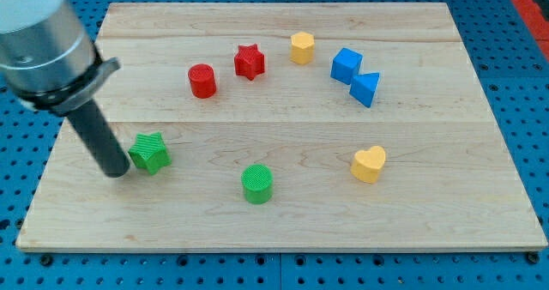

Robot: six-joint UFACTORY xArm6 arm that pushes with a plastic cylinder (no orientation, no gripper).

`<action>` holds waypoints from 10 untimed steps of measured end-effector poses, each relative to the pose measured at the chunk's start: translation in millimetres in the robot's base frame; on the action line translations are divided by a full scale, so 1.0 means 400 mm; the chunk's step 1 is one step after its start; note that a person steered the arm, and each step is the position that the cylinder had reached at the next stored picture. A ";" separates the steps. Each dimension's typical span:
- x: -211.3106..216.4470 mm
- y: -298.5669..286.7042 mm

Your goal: Move the red blocks towards the center of board slightly

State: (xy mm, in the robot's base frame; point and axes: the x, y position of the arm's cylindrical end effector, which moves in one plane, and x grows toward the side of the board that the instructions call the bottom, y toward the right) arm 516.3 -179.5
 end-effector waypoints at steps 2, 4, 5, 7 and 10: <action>-0.056 -0.066; -0.347 -0.038; -0.417 0.067; -0.370 0.164; -0.497 0.242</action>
State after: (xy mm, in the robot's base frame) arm 317.7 -82.6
